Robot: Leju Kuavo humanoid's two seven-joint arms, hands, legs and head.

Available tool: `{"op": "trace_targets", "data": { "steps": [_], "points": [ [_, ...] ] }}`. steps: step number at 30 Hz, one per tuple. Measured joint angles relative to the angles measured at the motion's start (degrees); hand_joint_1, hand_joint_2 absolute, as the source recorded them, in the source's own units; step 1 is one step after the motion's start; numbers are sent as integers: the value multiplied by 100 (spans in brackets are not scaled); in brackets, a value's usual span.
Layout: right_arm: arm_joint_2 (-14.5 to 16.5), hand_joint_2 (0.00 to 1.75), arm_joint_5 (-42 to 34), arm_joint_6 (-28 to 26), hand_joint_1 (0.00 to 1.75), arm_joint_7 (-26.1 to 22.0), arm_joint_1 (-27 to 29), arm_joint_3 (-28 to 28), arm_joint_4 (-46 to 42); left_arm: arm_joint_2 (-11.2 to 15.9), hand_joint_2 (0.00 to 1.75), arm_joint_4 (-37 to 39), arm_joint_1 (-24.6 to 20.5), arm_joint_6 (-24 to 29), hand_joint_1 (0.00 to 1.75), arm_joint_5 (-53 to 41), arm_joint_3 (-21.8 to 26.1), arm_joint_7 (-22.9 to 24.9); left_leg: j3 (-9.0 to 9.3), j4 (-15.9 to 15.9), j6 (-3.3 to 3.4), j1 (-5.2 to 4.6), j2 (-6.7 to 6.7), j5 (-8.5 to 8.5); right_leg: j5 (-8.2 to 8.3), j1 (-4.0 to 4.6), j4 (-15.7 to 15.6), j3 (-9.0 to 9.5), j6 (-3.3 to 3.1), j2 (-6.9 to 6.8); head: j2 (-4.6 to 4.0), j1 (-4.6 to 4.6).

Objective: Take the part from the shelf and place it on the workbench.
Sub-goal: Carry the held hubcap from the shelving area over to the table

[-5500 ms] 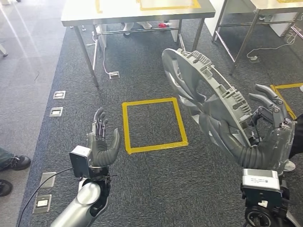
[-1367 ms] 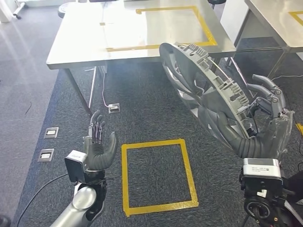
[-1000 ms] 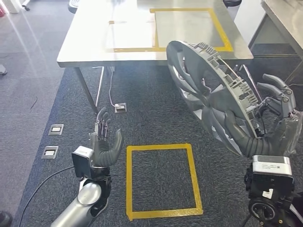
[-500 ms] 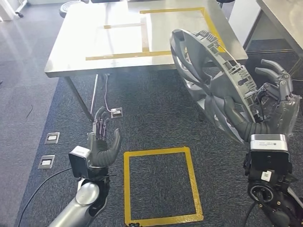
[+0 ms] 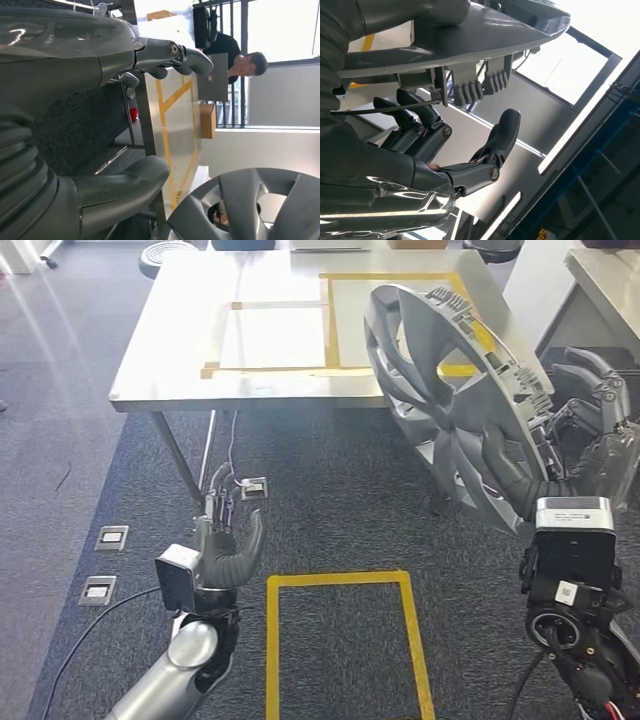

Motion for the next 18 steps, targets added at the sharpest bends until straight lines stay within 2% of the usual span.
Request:
{"op": "trace_targets", "data": {
  "steps": [1, 3, 4, 5, 8, 9, 10, 11, 13, 14, 15, 16, 18],
  "points": [
    [0, 175, -46, 1, 175, -11, -42, 0, 57, -3, 175, 13, -1, 1, 0, 2, -2, -4, 72, 2, -7, -2, -7, -52, 161, 1, -230, 19, -12, 0, 0, 26],
    [-1, 175, -134, 2, 175, -41, -160, 0, 168, -8, 175, 32, -5, 1, 0, 7, -4, -15, 199, 6, -32, -9, -12, -158, 777, 9, -1038, 207, -67, 1, 0, 80],
    [-1, 175, -169, 3, 175, -58, -226, 2, 216, -11, 175, 38, -9, 1, 0, 11, -6, -20, 228, 10, -51, -17, -14, -196, 989, 24, -1400, 292, -97, 0, 0, 96],
    [-1, 175, -195, 5, 175, -72, -285, 3, 259, -14, 175, 46, -17, 1, 0, 15, -8, -25, 230, 8, -75, -22, -16, -222, 1137, 43, -1632, 358, -129, 6, 0, 99],
    [-2, 175, -229, 11, 175, -87, -410, 6, 365, -22, 175, 66, -40, -5, 0, 21, -17, -38, 219, 38, -162, -38, -24, -263, 1154, 53, -1772, 465, -204, 21, 0, 78],
    [-2, 175, -229, 17, 175, -89, -449, 9, 400, -24, 175, 69, -52, -8, 0, 21, -19, -43, 184, 139, -192, -40, -22, -280, 1141, 35, -1786, 500, -224, 20, 0, 63],
    [-3, 175, -229, 25, 175, -90, -496, 13, 440, -24, 175, 73, -68, -9, 0, 21, -20, -48, 74, 344, -226, -33, -18, -324, 1132, 19, -1793, 540, -244, 20, 0, 28],
    [-3, 175, -229, 34, 175, -92, -551, 18, 481, -22, 175, 79, -80, -8, 0, 22, -20, -52, -122, 672, -260, -21, -11, -404, 1114, 9, -1799, 575, -261, 18, 0, -10],
    [-3, 175, -229, 46, 175, -95, -647, 22, 567, -17, 175, 99, -76, -7, 0, 24, -20, -58, -643, 1437, -307, -1, 0, -667, 1050, 14, -1799, 628, -289, 17, 0, -85],
    [-3, 175, -230, 48, 175, -93, -670, 25, 605, -13, 175, 112, -66, -7, 0, 25, -20, -58, -850, 1672, -315, 4, 2, -766, 1010, 15, -1796, 665, -292, 18, 0, -109],
    [-3, 175, -231, 49, 175, -92, -678, 28, 638, -10, 175, 125, -59, -6, 0, 25, -21, -58, -962, 1717, -311, 5, 3, -764, 965, 17, -1792, 710, -291, 19, 0, -133],
    [-3, 175, -233, 49, 175, -90, -680, 32, 666, -8, 175, 134, -57, -5, 0, 25, -20, -58, -960, 1541, -297, 5, 4, -629, 917, 19, -1787, 769, -286, 21, 0, -162],
    [-3, 175, -234, 49, 175, -87, -702, 38, 711, -7, 175, 143, -61, -4, 0, 25, -20, -60, -704, 728, -234, -5, 6, -58, 813, 27, -1782, 897, -270, 23, 0, -213]
  ]
}}
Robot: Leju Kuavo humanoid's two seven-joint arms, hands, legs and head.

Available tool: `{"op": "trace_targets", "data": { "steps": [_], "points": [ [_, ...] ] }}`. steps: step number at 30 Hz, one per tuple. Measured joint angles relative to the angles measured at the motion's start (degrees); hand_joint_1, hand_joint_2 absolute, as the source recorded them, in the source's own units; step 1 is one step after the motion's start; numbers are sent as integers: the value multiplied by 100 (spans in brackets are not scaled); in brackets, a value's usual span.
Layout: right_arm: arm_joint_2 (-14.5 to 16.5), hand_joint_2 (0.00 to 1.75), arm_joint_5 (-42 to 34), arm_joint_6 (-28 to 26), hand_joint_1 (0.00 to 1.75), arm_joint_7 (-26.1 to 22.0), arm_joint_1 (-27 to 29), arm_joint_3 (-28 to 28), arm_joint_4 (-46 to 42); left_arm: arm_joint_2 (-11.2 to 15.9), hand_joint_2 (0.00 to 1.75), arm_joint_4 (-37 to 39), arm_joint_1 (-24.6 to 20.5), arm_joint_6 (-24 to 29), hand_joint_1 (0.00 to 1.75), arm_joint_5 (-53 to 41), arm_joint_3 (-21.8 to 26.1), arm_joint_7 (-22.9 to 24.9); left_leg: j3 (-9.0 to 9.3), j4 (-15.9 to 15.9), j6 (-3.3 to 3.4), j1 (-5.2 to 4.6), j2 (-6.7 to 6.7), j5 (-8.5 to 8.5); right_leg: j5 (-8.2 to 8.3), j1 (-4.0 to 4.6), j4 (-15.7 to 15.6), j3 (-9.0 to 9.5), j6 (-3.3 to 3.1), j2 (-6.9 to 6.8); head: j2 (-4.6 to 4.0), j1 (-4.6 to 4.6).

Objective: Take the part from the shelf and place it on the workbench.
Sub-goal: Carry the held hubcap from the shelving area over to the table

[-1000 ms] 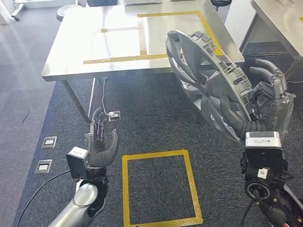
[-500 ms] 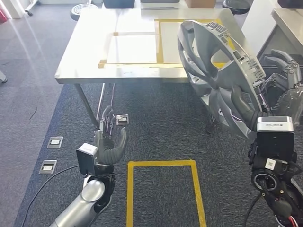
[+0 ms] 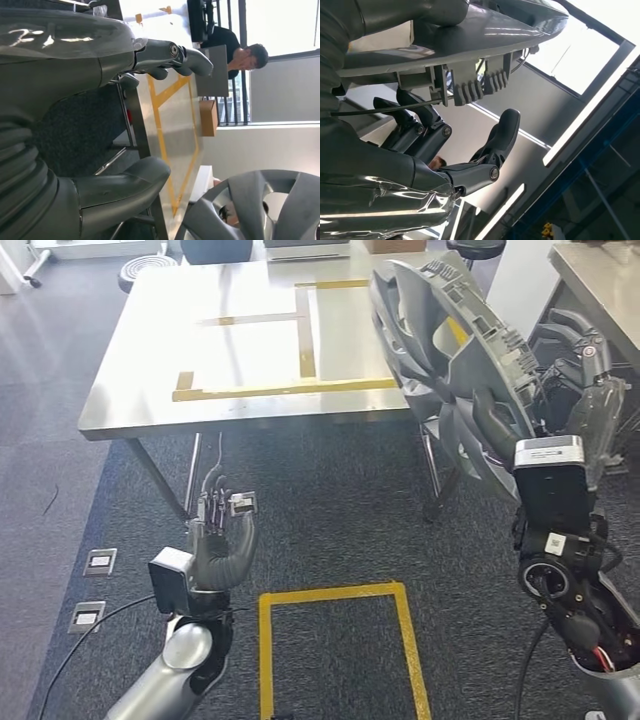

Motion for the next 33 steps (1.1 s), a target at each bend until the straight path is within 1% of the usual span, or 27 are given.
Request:
{"op": "trace_targets", "data": {
  "steps": [1, 2, 3, 4, 5, 6, 7, 8, 11, 12, 13, 14, 16, 17, 18, 20, 21, 22, 23, 24, 26, 27, 28, 29, 31, 32, 33],
  "points": [
    [0, 175, 2, 0, 175, 7, -28, 3, 22, 0, 175, 5, -6, -4, 0, 3, -1, -2, 132, -380, 32, -15, 5, 202, -47, 8, 2, 51, 19, 8, 0, -15],
    [0, 175, 4, 0, 175, 20, -69, 6, 40, -1, 175, 9, -13, -13, 0, 7, -2, -4, 227, -633, 64, -32, 9, 324, -90, 15, -3, 80, 45, 15, 0, -21],
    [-1, 175, 6, 0, 175, 42, -114, 8, 60, -1, 175, 14, -18, -29, 0, 11, -3, -6, 267, -750, 88, -47, 10, 358, -112, 21, 4, 101, 77, 23, 0, -20],
    [-4, 175, 4, 0, 175, 71, -156, 10, 78, -3, 175, 17, -24, -47, 0, 15, -4, -7, 289, -764, 110, -54, 12, 313, -126, 27, 13, 122, 111, 29, 0, -13],
    [-7, 175, -2, 0, 175, 99, -196, 11, 93, -8, 175, 18, -29, -66, 0, 16, -4, -10, 338, -776, 139, -47, 8, 320, -144, 28, 30, 146, 142, 28, 0, -5],
    [-12, 175, -10, 2, 175, 124, -232, 12, 113, -15, 175, 19, -34, -85, 0, 16, -4, -14, 394, -794, 166, -35, 6, 314, -169, 22, 97, 147, 166, 17, -1, 6],
    [-18, 175, -19, 5, 175, 141, -278, 14, 134, -22, 175, 20, -45, -101, 0, 16, -4, -18, 460, -804, 197, -24, 6, 289, -230, 18, 251, 89, 189, 5, -1, 25],
    [-22, 175, -27, 10, 175, 147, -333, 15, 160, -29, 175, 22, -56, -114, 0, 15, -4, -22, 518, -814, 219, -15, 4, 266, -329, 12, 522, -44, 209, -6, -1, 58],
    [-28, 175, -85, 21, 175, 121, -496, 26, 281, -37, 175, 42, -70, -133, 0, 15, -6, -25, 621, -813, 245, -14, 2, 168, -745, 7, 1651, -733, 249, -19, 0, 167],
    [-28, 175, -113, 24, 175, 111, -538, 32, 336, -37, 175, 54, -69, -137, 0, 15, -6, -25, 661, -810, 243, -15, -1, 130, -786, 7, 1823, -891, 255, -19, 0, 191],
    [-28, 175, -134, 27, 175, 105, -578, 37, 394, -38, 175, 68, -70, -140, 0, 15, -6, -25, 712, -806, 237, -16, -5, 89, -701, 7, 1776, -946, 252, -19, 0, 217],
    [-28, 175, -144, 34, 175, 104, -622, 43, 453, -40, 175, 80, -71, -144, 0, 15, -6, -25, 771, -802, 227, -17, -11, 44, -489, 8, 1523, -901, 239, -20, 0, 242],
    [-28, 175, -150, 51, 175, 104, -743, 57, 567, -48, 175, 101, -81, -160, 0, 16, -8, -27, 883, -792, 194, -26, -18, -46, 73, 21, 717, -661, 194, -19, 0, 287],
    [-28, 175, -158, 58, 175, 105, -834, 72, 634, -52, 175, 110, -91, -170, 0, 19, -9, -31, 906, -782, 170, -37, -20, -84, 207, 35, 360, -544, 167, -24, 0, 307],
    [-28, 175, -168, 61, 175, 109, -922, 88, 702, -56, 175, 121, -102, -180, 0, 24, -12, -35, 911, -775, 143, -49, -20, -114, 280, 48, 144, -460, 137, -28, 0, 319],
    [-29, 175, -194, 65, 175, 124, -1067, 119, 839, -62, 175, 137, -125, -191, 0, 33, -17, -45, 906, -730, 86, -72, -22, -150, 224, 53, 6, -369, 70, -37, 0, 306],
    [-29, 175, -202, 66, 175, 134, -1115, 130, 907, -65, 175, 145, -139, -193, 0, 35, -20, -48, 906, -690, 53, -71, -22, -181, 243, 41, 11, -333, 39, -35, 0, 287],
    [-29, 175, -208, 66, 175, 141, -1169, 142, 980, -66, 175, 152, -161, -193, 0, 35, -23, -54, 867, -574, 16, -69, -19, -229, 228, 28, 2, -305, 14, -34, 0, 257],
    [-28, 175, -210, 66, 175, 144, -1231, 155, 1057, -67, 175, 159, -188, -194, 0, 35, -26, -58, 750, -361, -25, -59, -14, -318, 218, 16, -2, -276, -8, -33, 0, 226],
    [-28, 175, -212, 66, 175, 141, -1294, 167, 1130, -68, 175, 166, -209, -195, 0, 38, -30, -62, 547, -20, -59, -43, -8, -434, 206, 13, -5, -256, -25, -33, 0, 192],
    [-29, 175, -215, 66, 175, 128, -1393, 183, 1260, -68, 175, 180, -223, -205, 0, 46, -36, -67, 19, 757, -95, -18, 0, -676, 159, 18, -3, -224, -47, -32, 0, 128],
    [-29, 175, -215, 66, 175, 123, -1421, 192, 1324, -67, 175, 190, -222, -213, 0, 50, -39, -67, -185, 984, -96, -12, 1, -724, 125, 21, -3, -192, -50, -31, 0, 107],
    [-29, 175, -215, 67, 175, 121, -1442, 207, 1388, -67, 175, 202, -222, -221, 0, 54, -43, -68, -286, 994, -86, -10, 1, -667, 83, 25, -3, -144, -50, -26, 0, 84],
    [-29, 175, -215, 69, 175, 121, -1461, 226, 1449, -67, 175, 211, -224, -228, 0, 55, -46, -68, -276, 782, -61, -13, 2, -490, 36, 30, -3, -80, -47, -20, 0, 57],
    [-28, 175, -215, 72, 175, 121, -1515, 262, 1553, -68, 175, 222, -234, -233, 0, 58, -50, -70, -43, -44, 28, -40, 3, 100, -66, 43, -5, 50, -35, -11, 0, 8],
    [-28, 175, -219, 73, 175, 121, -1555, 275, 1603, -68, 175, 225, -244, -236, 0, 61, -51, -71, 75, -417, 75, -61, 3, 293, -112, 52, -4, 92, -17, 1, 0, -6],
    [-28, 175, -229, 74, 175, 123, -1608, 286, 1655, -69, 175, 229, -253, -240, 0, 66, -54, -73, 157, -661, 118, -82, 1, 406, -155, 58, -13, 117, 8, 11, 0, -10]
  ]
}}
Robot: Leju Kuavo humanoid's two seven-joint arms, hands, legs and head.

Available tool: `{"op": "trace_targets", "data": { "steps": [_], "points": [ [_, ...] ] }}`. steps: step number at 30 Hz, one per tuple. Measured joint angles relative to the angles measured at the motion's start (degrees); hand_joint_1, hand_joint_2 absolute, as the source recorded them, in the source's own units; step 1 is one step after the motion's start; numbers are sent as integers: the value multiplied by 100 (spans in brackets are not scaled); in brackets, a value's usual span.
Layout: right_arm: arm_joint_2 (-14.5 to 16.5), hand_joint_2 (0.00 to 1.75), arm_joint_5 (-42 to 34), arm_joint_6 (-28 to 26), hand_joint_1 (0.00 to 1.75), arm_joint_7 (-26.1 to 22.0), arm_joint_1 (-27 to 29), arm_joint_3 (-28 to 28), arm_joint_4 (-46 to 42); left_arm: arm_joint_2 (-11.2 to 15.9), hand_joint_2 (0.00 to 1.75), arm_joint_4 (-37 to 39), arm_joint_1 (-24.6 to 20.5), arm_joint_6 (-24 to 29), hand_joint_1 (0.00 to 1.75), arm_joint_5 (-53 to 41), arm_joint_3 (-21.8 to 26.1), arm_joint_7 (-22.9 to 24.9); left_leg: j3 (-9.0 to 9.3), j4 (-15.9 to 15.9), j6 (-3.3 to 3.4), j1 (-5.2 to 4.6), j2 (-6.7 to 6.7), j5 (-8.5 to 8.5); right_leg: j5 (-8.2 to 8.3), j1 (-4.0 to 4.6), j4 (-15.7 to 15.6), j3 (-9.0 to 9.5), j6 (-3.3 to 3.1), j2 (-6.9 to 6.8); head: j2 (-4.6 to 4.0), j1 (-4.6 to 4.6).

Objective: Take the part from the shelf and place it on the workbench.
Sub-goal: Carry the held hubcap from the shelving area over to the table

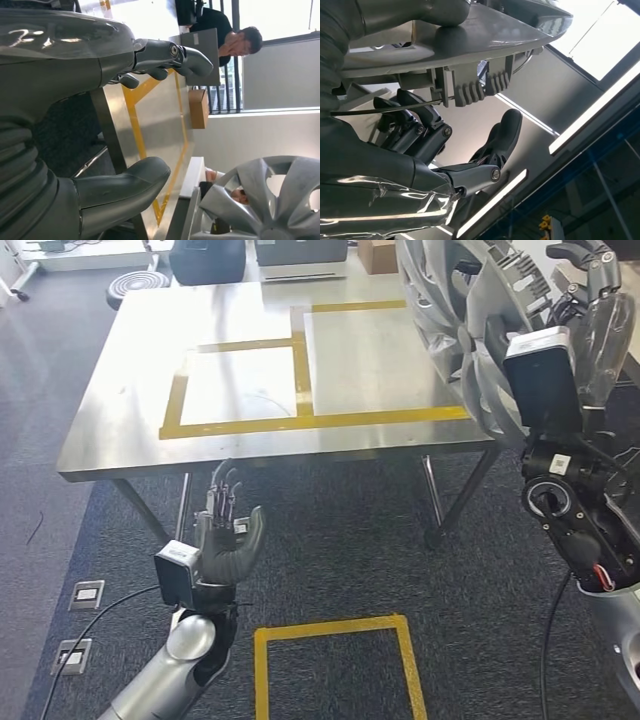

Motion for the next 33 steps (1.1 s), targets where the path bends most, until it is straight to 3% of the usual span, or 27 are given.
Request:
{"op": "trace_targets", "data": {
  "steps": [3, 5, 8, 9, 10, 11, 13, 15, 17, 19, 21, 23, 25, 26, 27, 29, 30, 31, 33],
  "points": [
    [-2, 175, -58, 9, 175, 13, -160, 27, 171, -23, 175, 22, -37, -18, 0, 20, -7, -18, 131, -177, 92, 4, -3, -39, -68, 10, 44, 52, 98, 17, 0, 12],
    [-2, 175, -81, 21, 175, 12, -288, 46, 319, -53, 175, 40, -79, -33, 0, 28, -13, -42, 243, -198, 142, 24, -1, -69, -174, -4, 309, -41, 156, 0, 0, 48],
    [-2, 175, -145, 32, 175, 2, -493, 96, 600, -85, 175, 86, -108, -68, 0, 50, -28, -65, 374, -196, 171, 28, -5, -156, -548, -35, 1417, -674, 237, -19, 0, 143],
    [-2, 175, -173, 30, 175, 1, -531, 115, 698, -92, 175, 106, -106, -81, 0, 59, -33, -71, 418, -192, 169, 29, -8, -198, -639, -45, 1689, -882, 257, -22, 0, 168],
    [-2, 175, -205, 25, 175, 3, -557, 131, 792, -98, 175, 128, -104, -96, 0, 68, -37, -76, 468, -185, 161, 32, -15, -245, -640, -57, 1759, -1000, 271, -26, 0, 191],
    [-2, 175, -236, 21, 175, 7, -582, 145, 882, -106, 175, 148, -105, -110, 0, 75, -41, -80, 525, -172, 148, 36, -23, -297, -516, -71, 1610, -1018, 281, -30, 0, 216],
    [-2, 175, -281, 14, 175, 13, -643, 165, 1037, -129, 175, 183, -111, -124, 0, 82, -44, -93, 638, -134, 107, 42, -37, -417, 50, -95, 848, -842, 294, -40, 0, 268],
    [-2, 175, -297, 8, 175, 2, -734, 196, 1174, -148, 175, 215, -126, -126, 0, 88, -46, -113, 686, -103, 53, 34, -42, -505, 405, -74, 203, -653, 264, -41, 0, 300],
    [-2, 175, -302, 4, 175, -5, -812, 230, 1302, -162, 175, 246, -141, -125, 0, 93, -49, -136, 684, -84, 0, 18, -41, -537, 407, -41, 49, -576, 176, -27, 0, 285],
    [0, 175, -339, 2, 175, -7, -865, 266, 1427, -177, 175, 268, -155, -116, 0, 107, -52, -160, 667, 1, -62, 12, -39, -577, 416, -67, 26, -492, 102, -18, 0, 251],
    [5, 175, -379, -2, 175, -23, -929, 303, 1553, -186, 175, 285, -179, -108, 0, 121, -53, -181, 414, 462, -133, 25, -25, -687, 384, -95, 4, -410, 50, -21, 0, 187],
    [10, 175, -387, -5, 175, -47, -990, 331, 1669, -189, 175, 310, -181, -103, 0, 125, -53, -191, -111, 1252, -180, 55, -7, -915, 325, -88, 1, -363, 11, -27, 0, 115],
    [25, 175, -392, -7, 175, -81, -1020, 372, 1803, -187, 175, 348, -159, -85, 0, 128, -53, -199, -518, 1678, -193, 73, -4, -1044, 240, -77, 3, -282, 0, -26, 0, 73],
    [40, 175, -396, -7, 175, -101, -1037, 402, 1884, -187, 175, 368, -152, -72, 0, 129, -53, -208, -570, 1584, -185, 74, -3, -949, 189, -71, 5, -221, 1, -22, 0, 51],
    [61, 175, -401, -8, 175, -119, -1064, 433, 1966, -187, 175, 385, -150, -63, 0, 131, -53, -217, -514, 1287, -160, 69, -3, -732, 134, -63, 6, -149, 5, -18, 0, 29],
    [111, 175, -425, -8, 175, -134, -1160, 487, 2136, -188, 175, 407, -152, -56, 0, 135, -53, -238, -258, 423, -59, 35, 0, -133, 21, -47, 4, -25, 24, -9, 0, -8],
    [142, 175, -464, -7, 175, -138, -1235, 510, 2226, -191, 175, 413, -154, -56, 0, 139, -53, -245, -151, 96, -18, 13, 7, 49, -27, -41, -3, 7, 45, 2, 0, -13],
    [171, 175, -520, -7, 175, -140, -1313, 532, 2319, -194, 175, 417, -154, -57, 0, 142, -53, -251, -87, -105, 13, -10, 10, 147, -60, -38, -12, 35, 74, 10, 0, -17],
    [212, 175, -623, -7, 175, -150, -1435, 563, 2479, -210, 175, 422, -155, -58, 0, 143, -54, -257, -5, -208, 42, -20, 14, 100, -91, -35, -20, 100, 140, 16, 0, -11]
  ]
}}
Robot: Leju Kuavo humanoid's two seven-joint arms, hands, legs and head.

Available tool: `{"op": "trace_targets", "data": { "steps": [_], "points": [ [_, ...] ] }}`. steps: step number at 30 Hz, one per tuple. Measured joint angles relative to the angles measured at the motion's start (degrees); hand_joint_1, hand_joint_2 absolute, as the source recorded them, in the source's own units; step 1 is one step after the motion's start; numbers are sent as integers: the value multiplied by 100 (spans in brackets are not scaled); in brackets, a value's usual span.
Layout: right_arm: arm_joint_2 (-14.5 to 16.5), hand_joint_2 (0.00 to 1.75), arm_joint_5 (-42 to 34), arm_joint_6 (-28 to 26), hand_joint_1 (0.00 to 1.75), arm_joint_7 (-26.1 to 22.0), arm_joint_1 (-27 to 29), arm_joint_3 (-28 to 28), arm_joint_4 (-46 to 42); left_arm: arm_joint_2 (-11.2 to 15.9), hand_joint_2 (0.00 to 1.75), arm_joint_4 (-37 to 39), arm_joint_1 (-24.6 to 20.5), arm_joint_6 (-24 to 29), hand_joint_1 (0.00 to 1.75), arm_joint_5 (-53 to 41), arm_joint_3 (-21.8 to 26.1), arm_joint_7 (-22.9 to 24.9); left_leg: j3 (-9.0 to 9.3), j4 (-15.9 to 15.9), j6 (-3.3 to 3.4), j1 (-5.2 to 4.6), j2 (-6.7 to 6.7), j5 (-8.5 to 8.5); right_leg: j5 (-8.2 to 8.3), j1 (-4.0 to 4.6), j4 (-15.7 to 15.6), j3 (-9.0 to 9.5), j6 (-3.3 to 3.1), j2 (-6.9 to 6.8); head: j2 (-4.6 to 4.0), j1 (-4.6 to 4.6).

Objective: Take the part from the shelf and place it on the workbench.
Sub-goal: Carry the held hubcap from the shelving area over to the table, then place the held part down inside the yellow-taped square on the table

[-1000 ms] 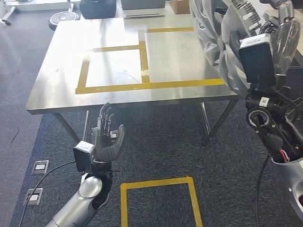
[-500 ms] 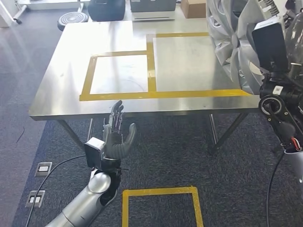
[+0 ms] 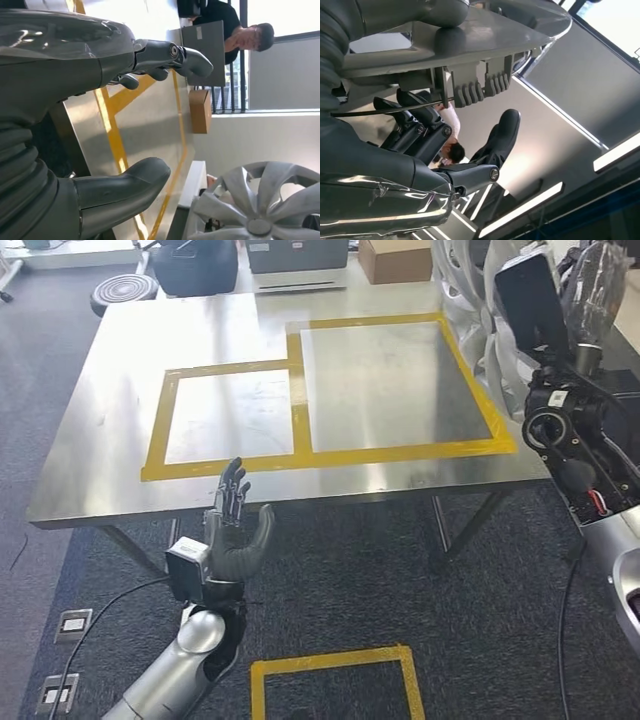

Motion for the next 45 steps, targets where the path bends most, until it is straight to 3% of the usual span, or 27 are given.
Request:
{"op": "trace_targets", "data": {
  "steps": [2, 3, 6, 7, 8, 9, 11, 12, 13, 15, 17, 19, 21, 23, 24, 25, 27, 28, 29, 31, 33, 36, 38, 39, 42, 43, 45],
  "points": [
    [18, 175, -51, -1, 175, -12, -54, 20, 115, -19, 175, 2, -6, -4, 0, -2, -1, -3, 133, -45, 46, 32, -9, -45, -66, -12, 161, -20, 51, -24, 0, 19],
    [31, 175, -70, -1, 175, -21, -84, 36, 171, -29, 175, 4, -10, -11, 0, -2, -2, -3, 205, -56, 68, 48, -14, -78, -140, -22, 416, -143, 75, -32, 0, 46],
    [67, 175, -85, 6, 175, -22, -155, 94, 359, -49, 175, 27, -3, -51, 0, -2, -20, -1, 375, -60, 99, 62, -29, -216, -522, -55, 1548, -833, 144, -42, 0, 138],
    [75, 175, -85, 17, 175, -3, -166, 113, 424, -50, 175, 39, 5, -63, 0, -2, -30, 0, 436, -56, 89, 66, -41, -270, -615, -66, 1714, -1000, 166, -45, 0, 163],
    [84, 175, -84, 30, 175, 14, -175, 130, 486, -52, 175, 51, 10, -73, 0, -2, -40, 1, 502, -47, 75, 71, -57, -329, -600, -77, 1672, -1080, 184, -48, 0, 192],
    [93, 175, -82, 41, 175, 27, -192, 147, 541, -56, 175, 61, 12, -79, 0, -2, -48, 1, 572, -34, 56, 76, -72, -392, -439, -90, 1428, -1075, 198, -52, 0, 223],
    [111, 175, -74, 51, 175, 32, -246, 169, 650, -66, 175, 77, 12, -89, 0, -2, -57, 1, 684, 12, 5, 79, -91, -525, 213, -104, 620, -939, 219, -71, 0, 268],
    [123, 175, -71, 53, 175, 32, -282, 181, 713, -68, 175, 85, 12, -92, 0, -4, -62, -1, 704, 33, -23, 79, -98, -573, 453, -92, 282, -874, 203, -81, 0, 283],
    [137, 175, -77, 55, 175, 41, -314, 195, 772, -69, 175, 92, 11, -95, 0, -5, -66, -1, 695, 57, -51, 79, -102, -608, 619, -76, 88, -827, 167, -80, 0, 281],
    [167, 175, -100, 56, 175, 61, -376, 217, 877, -78, 175, 98, 1, -97, 0, -14, -74, -2, 680, 69, -115, 71, -112, -652, 615, -40, 15, -779, 59, -76, 0, 272],
    [219, 175, -135, 54, 175, 69, -437, 231, 967, -88, 175, 97, -21, -95, 0, -23, -78, -3, 588, 267, -174, 63, -101, -650, 615, -65, -16, -688, -3, -72, 0, 235],
    [272, 175, -159, 56, 175, 48, -455, 251, 1095, -83, 175, 102, -28, -93, 0, -26, -78, -1, 223, 904, -221, 76, -66, -695, 590, -94, -82, -554, -39, -68, 0, 154],
    [314, 175, -162, 58, 175, 18, -403, 274, 1249, -69, 175, 120, 7, -93, 0, -25, -79, 3, -256, 1631, -252, 90, -32, -987, 512, -89, -118, -427, -70, -67, 0, 89],
    [372, 175, -162, 56, 175, -4, -349, 303, 1382, -57, 175, 137, 33, -109, 0, -24, -80, 5, -526, 1817, -243, 90, -20, -1199, 412, -78, -127, -303, -82, -48, 0, 43],
    [402, 175, -166, 55, 175, -12, -339, 316, 1434, -55, 175, 141, 32, -122, 0, -24, -80, 5, -530, 1628, -218, 85, -20, -1108, 363, -68, -126, -243, -83, -35, 0, 13],
    [430, 175, -173, 53, 175, -22, -340, 325, 1478, -56, 175, 142, 26, -140, 0, -24, -80, 5, -454, 1273, -176, 74, -21, -858, 312, -55, -127, -180, -83, -22, 0, -17],
    [478, 175, -187, 52, 175, -58, -382, 333, 1558, -63, 175, 143, 5, -176, 0, -24, -80, 4, -225, 397, -61, 21, -25, -178, 211, -27, -123, -89, -65, 3, 0, -52],
    [500, 175, -188, 51, 175, -79, -418, 336, 1594, -67, 175, 144, -6, -191, 0, -23, -81, 4, -134, 92, -18, -5, -35, 59, 160, -11, -128, -62, -44, 20, 0, -60],
    [521, 175, -188, 51, 175, -94, -457, 339, 1626, -70, 175, 144, -16, -201, 0, -23, -81, 2, -83, -90, 7, -19, -44, 164, 123, 1, -116, -37, -21, 38, 0, -54],
    [549, 175, -187, 51, 175, -100, -527, 341, 1677, -88, 175, 144, -33, -219, 0, -22, -83, 1, 5, -147, 33, -8, -46, 135, 52, 19, -107, 22, 27, 56, 0, -30],
    [565, 175, -187, 52, 175, -102, -577, 343, 1726, -114, 175, 146, -57, -236, 0, -21, -85, -2, 117, -155, 72, 9, -33, 87, -67, 13, 183, -74, 72, 18, -1, 17],
    [588, 175, -197, 57, 175, -119, -597, 362, 1824, -141, 175, 170, -85, -252, 0, -19, -91, -1, 244, -144, 116, 14, -36, 4, -477, 2, 1335, -709, 135, -28, -1, 88],
    [592, 175, -204, 65, 175, -145, -550, 378, 1904, -149, 175, 196, -82, -276, 0, -24, -93, -1, 329, -128, 122, 15, -58, -82, -661, 0, 1711, -1036, 156, -31, 0, 140],
    [597, 175, -204, 72, 175, -167, -523, 385, 1940, -155, 175, 207, -81, -292, 0, -36, -93, -1, 375, -109, 117, 15, -75, -133, -571, 1, 1586, -1071, 152, -33, 0, 176],
    [621, 175, -235, 96, 175, -284, -494, 409, 2010, -194, 175, 227, -84, -331, 0, -134, -93, -1, 473, -25, 75, 4, -112, -279, 292, 17, 430, -839, 89, -34, 0, 257],
    [640, 175, -256, 108, 175, -333, -495, 416, 2025, -205, 175, 232, -88, -331, 0, -183, -93, -3, 470, -1, 54, -4, -120, -311, 491, 33, 151, -749, 52, -29, 0, 267],
    [691, 175, -283, 136, 175, -409, -486, 429, 2049, -221, 175, 247, -93, -316, 0, -266, -93, -3, 444, 54, 14, -25, -128, -356, 586, 56, -31, -678, -10, -18, -1, 269]
  ]
}}
